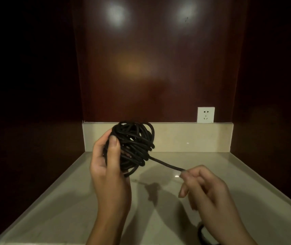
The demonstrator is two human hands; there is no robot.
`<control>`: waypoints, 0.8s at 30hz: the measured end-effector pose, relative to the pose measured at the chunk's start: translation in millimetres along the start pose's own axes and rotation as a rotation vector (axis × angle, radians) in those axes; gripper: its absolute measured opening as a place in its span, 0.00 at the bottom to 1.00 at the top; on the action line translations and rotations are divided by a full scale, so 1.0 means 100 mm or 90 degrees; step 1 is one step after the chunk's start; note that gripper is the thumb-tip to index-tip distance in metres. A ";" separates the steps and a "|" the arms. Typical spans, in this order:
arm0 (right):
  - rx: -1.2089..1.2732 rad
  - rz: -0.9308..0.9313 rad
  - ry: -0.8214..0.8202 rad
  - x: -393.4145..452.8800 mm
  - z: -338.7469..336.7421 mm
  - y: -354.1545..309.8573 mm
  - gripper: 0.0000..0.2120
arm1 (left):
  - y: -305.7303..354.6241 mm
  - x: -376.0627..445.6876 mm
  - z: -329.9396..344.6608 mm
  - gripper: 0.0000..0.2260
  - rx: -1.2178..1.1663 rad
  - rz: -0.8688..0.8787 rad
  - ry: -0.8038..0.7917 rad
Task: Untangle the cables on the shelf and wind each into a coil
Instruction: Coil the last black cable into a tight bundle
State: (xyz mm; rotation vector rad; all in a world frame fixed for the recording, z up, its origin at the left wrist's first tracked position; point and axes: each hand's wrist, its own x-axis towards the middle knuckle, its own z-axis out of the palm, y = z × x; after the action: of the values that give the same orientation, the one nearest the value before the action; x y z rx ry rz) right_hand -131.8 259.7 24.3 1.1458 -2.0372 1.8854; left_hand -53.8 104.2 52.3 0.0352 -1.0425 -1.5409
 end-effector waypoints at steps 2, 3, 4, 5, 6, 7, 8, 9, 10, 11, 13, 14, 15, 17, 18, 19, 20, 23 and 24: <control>-0.114 0.024 -0.083 0.09 -0.07 0.10 0.11 | -0.05 -0.03 0.01 0.13 0.038 0.016 -0.012; -0.199 0.017 -0.134 0.12 -0.08 0.15 0.09 | -0.07 -0.05 0.02 0.14 0.049 0.024 -0.017; -0.293 0.006 -0.186 0.12 -0.05 0.18 0.06 | -0.09 -0.07 0.03 0.14 0.060 0.032 -0.020; -0.388 0.000 -0.234 0.10 -0.01 0.20 0.05 | -0.12 -0.08 0.04 0.13 0.073 0.045 -0.023; -0.466 -0.018 -0.261 0.05 0.05 0.21 0.06 | -0.14 -0.09 0.04 0.12 0.094 0.067 -0.028; -0.508 -0.050 -0.272 0.01 0.10 0.26 0.09 | -0.15 -0.09 0.04 0.11 0.121 0.092 -0.038; -0.519 -0.096 -0.269 -0.03 0.12 0.31 0.11 | -0.17 -0.09 0.01 0.11 0.151 0.112 -0.054; -0.490 -0.137 -0.243 -0.05 0.10 0.36 0.14 | -0.18 -0.08 -0.02 0.11 0.182 0.123 -0.072; -0.441 -0.171 -0.211 -0.07 0.04 0.42 0.14 | -0.20 -0.07 -0.06 0.12 0.219 0.132 -0.091; -0.411 -0.210 -0.175 -0.08 -0.01 0.48 0.12 | -0.22 -0.05 -0.10 0.12 0.265 0.138 -0.113; -0.415 -0.323 -0.085 -0.10 0.01 0.54 0.11 | -0.23 -0.03 -0.14 0.14 0.367 0.151 -0.180; -0.416 -0.357 -0.021 -0.12 0.06 0.52 0.13 | -0.21 -0.03 -0.14 0.15 0.422 0.154 -0.228; -0.405 -0.376 0.028 -0.13 0.11 0.51 0.15 | -0.19 -0.03 -0.13 0.17 0.493 0.160 -0.280; -0.468 -0.418 -0.005 -0.13 0.10 0.40 0.11 | -0.15 -0.03 -0.14 0.20 0.668 0.189 -0.395; -0.544 -0.467 -0.055 -0.10 0.04 0.34 0.07 | -0.10 -0.04 -0.14 0.20 0.726 0.182 -0.455; -0.579 -0.541 -0.133 -0.03 -0.08 0.26 0.05 | -0.06 -0.03 -0.14 0.20 0.737 0.145 -0.522; -0.569 -0.611 -0.208 0.04 -0.24 0.13 0.05 | -0.02 -0.03 -0.15 0.18 0.699 0.088 -0.591; -0.460 -0.606 -0.331 0.25 -0.44 -0.23 0.10 | 0.07 -0.06 -0.10 0.07 0.493 -0.092 -0.745; -0.435 -0.575 -0.351 0.29 -0.45 -0.27 0.10 | 0.08 -0.07 -0.08 0.06 0.451 -0.124 -0.765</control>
State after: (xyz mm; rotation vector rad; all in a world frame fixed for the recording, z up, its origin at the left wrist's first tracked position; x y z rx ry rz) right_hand -152.7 289.7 71.2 1.9768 -1.6307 0.4389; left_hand -40.9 106.6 48.9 -0.3467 -2.5593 -1.2160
